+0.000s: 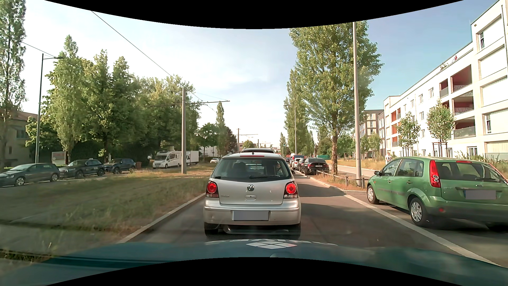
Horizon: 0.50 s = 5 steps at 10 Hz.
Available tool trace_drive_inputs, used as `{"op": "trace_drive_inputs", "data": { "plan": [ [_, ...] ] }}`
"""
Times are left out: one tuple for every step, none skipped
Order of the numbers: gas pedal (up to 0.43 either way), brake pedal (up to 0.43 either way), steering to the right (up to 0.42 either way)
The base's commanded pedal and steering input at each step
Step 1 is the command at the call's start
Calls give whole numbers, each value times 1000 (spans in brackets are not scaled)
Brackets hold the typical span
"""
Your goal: Follow the waypoints while adhering to traffic rules and regulations
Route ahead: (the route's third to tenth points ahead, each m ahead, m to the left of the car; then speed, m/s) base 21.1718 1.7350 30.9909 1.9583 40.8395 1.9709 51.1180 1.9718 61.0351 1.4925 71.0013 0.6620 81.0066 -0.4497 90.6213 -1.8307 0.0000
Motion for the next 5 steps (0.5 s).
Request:
{"op": "trace_drive_inputs", "data": {
  "plan": [
    [0,207,16],
    [0,207,16],
    [0,207,16],
    [0,207,16],
    [0,207,16]
  ]
}}
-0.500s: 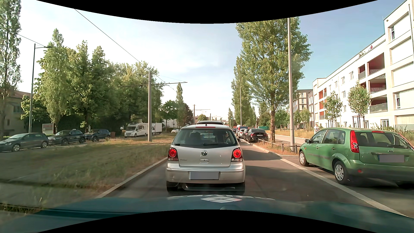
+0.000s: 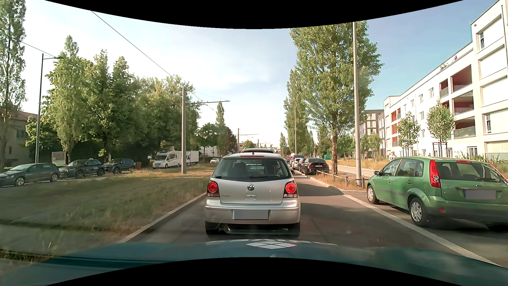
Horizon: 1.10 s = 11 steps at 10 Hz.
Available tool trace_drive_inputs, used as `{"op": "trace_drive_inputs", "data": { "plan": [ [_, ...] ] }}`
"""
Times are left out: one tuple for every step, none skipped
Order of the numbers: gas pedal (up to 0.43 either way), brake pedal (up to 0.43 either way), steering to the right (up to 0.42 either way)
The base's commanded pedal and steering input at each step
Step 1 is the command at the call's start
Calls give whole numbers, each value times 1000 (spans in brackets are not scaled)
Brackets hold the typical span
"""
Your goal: Follow the waypoints while adhering to traffic rules and regulations
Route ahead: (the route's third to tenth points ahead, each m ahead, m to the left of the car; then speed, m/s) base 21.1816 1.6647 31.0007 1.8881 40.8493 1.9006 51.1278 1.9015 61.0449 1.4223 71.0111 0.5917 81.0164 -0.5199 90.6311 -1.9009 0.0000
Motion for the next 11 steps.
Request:
{"op": "trace_drive_inputs", "data": {
  "plan": [
    [0,207,16],
    [0,207,16],
    [0,207,16],
    [0,207,16],
    [0,207,16],
    [0,207,16],
    [0,207,16],
    [0,207,16],
    [0,207,16],
    [0,195,16],
    [0,146,16]
  ]
}}
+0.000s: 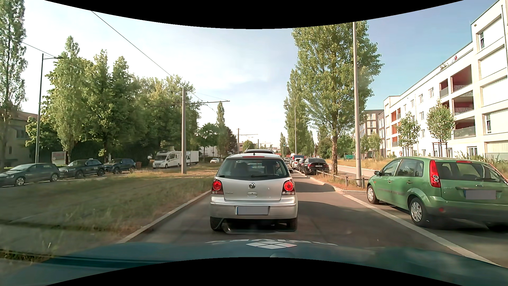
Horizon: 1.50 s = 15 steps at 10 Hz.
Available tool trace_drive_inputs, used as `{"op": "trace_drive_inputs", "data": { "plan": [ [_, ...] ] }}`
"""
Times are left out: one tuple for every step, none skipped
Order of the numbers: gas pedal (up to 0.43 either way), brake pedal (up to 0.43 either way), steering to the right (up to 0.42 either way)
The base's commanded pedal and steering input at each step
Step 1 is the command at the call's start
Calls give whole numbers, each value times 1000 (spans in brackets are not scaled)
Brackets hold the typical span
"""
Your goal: Follow the waypoints while adhering to traffic rules and regulations
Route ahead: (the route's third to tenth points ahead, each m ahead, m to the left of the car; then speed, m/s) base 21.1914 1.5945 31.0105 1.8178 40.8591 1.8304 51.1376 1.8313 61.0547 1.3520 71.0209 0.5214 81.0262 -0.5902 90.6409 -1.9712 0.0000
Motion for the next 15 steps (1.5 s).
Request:
{"op": "trace_drive_inputs", "data": {
  "plan": [
    [0,0,16],
    [0,0,16],
    [0,0,16],
    [59,0,16],
    [138,0,16],
    [169,0,16],
    [209,0,16],
    [240,0,16],
    [268,0,16],
    [311,0,16],
    [331,0,16],
    [331,0,16],
    [331,0,16],
    [311,0,16],
    [248,0,16]
  ]
}}
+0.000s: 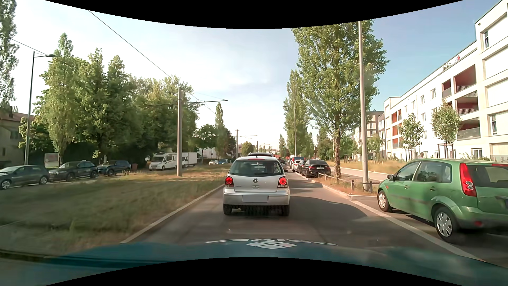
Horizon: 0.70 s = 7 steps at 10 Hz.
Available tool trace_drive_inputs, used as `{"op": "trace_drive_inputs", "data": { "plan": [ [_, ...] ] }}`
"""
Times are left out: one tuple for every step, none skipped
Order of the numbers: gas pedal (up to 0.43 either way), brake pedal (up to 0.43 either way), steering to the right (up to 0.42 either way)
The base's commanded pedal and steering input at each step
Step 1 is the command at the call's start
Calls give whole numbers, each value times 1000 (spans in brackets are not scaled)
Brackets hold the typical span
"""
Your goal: Follow the waypoints while adhering to traffic rules and regulations
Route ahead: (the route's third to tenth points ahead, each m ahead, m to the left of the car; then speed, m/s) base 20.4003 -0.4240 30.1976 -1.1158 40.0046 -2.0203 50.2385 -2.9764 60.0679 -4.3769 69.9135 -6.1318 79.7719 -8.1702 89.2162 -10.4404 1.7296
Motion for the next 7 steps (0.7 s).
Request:
{"op": "trace_drive_inputs", "data": {
  "plan": [
    [197,0,16],
    [177,0,15],
    [177,0,15],
    [169,0,15],
    [157,0,16],
    [150,0,17],
    [150,0,18]
  ]
}}
